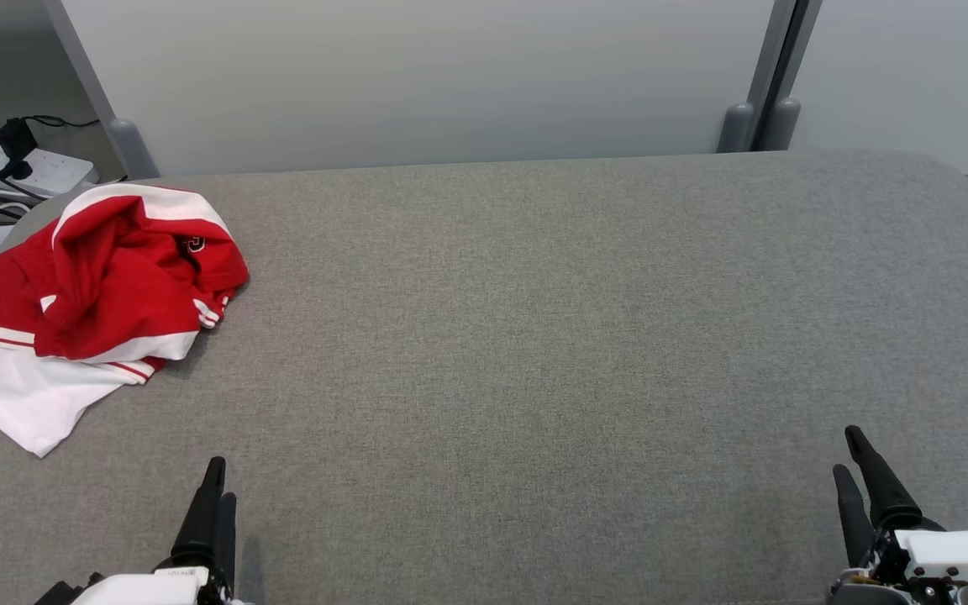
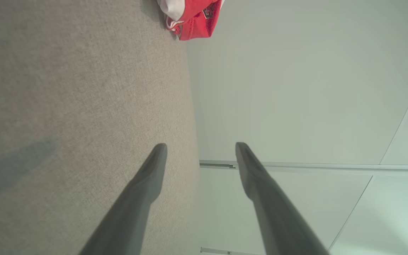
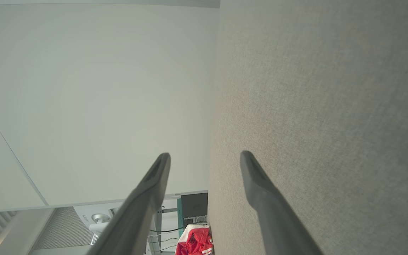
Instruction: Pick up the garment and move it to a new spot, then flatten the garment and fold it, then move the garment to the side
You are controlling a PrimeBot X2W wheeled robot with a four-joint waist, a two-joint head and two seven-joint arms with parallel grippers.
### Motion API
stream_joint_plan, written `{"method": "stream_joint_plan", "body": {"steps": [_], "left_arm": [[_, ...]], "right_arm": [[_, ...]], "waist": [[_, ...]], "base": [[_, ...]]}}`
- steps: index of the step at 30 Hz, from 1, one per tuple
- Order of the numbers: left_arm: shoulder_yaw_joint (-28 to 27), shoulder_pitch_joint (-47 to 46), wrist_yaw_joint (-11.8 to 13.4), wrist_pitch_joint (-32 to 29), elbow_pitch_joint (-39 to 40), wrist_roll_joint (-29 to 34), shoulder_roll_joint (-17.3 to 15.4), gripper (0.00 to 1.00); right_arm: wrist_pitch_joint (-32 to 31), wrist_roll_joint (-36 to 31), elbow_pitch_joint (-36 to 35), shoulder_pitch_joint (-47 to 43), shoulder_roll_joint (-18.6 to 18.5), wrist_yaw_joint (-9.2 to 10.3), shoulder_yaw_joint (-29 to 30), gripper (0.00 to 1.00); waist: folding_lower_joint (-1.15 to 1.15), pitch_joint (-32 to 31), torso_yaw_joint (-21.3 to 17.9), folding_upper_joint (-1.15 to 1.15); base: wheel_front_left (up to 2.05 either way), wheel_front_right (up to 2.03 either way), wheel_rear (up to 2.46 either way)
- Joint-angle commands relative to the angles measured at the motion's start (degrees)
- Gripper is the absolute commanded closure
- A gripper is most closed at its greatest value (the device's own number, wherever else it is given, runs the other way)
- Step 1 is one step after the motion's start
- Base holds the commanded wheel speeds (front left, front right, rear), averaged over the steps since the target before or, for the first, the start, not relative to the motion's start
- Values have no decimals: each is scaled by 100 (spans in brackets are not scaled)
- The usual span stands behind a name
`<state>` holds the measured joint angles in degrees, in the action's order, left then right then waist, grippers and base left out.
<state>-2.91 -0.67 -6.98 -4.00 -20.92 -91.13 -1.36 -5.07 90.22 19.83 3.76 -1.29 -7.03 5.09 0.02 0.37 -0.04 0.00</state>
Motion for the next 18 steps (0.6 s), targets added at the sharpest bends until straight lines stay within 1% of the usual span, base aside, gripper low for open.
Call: {"method": "stream_joint_plan", "body": {"steps": [1, 8, 13, 18], "left_arm": [[-12, -337, -6, 21, 129, 98, -102, 0], [100, -524, -9, 150, 27, 405, -181, 0], [110, -638, -11, 234, -21, 802, -201, 0], [102, -751, -13, 318, -63, 1243, -203, 0]], "right_arm": [[54, -47, -105, 298, -122, -18, -14, 0], [243, -282, -12, 489, -255, -20, -260, 0], [340, -540, 85, 646, -343, -21, -410, 0], [424, -951, 178, 785, -398, -22, -485, 0]], "waist": [[-1, 1, 0, 0], [-2, 5, -2, 0], [-2, 4, -5, 0], [-2, 7, -9, 0]], "base": [[0, 0, 0], [0, 0, 0], [0, 0, 0], [0, 0, 0]]}}
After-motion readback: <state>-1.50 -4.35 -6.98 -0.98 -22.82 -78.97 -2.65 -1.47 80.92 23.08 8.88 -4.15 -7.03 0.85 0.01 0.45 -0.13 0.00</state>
